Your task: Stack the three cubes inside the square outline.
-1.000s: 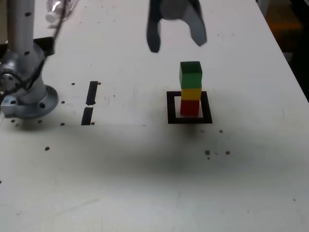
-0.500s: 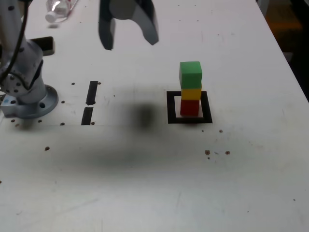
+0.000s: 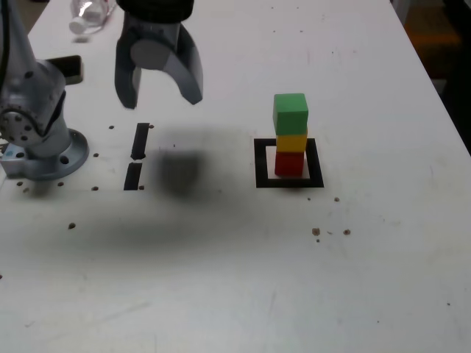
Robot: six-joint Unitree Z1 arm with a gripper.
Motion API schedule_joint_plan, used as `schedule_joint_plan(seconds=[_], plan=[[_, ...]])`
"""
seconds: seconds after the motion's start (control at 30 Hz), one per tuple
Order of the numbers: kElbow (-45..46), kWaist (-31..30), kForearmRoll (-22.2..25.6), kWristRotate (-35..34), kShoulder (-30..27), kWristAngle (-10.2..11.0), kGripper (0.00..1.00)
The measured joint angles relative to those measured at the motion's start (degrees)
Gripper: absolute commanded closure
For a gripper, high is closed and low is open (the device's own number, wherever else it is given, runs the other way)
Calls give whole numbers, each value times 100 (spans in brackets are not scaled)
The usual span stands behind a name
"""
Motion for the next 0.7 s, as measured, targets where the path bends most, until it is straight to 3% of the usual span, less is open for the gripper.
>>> schedule_joint_plan(seconds=[0.17,0.43,0.57,0.7], plan=[[788,-70,-928,-16,-123,-58,22],[1434,-241,-1775,-122,-266,-68,20],[1691,-251,-1994,-205,-294,94,20],[1718,-276,-2166,-224,-278,75,19]])
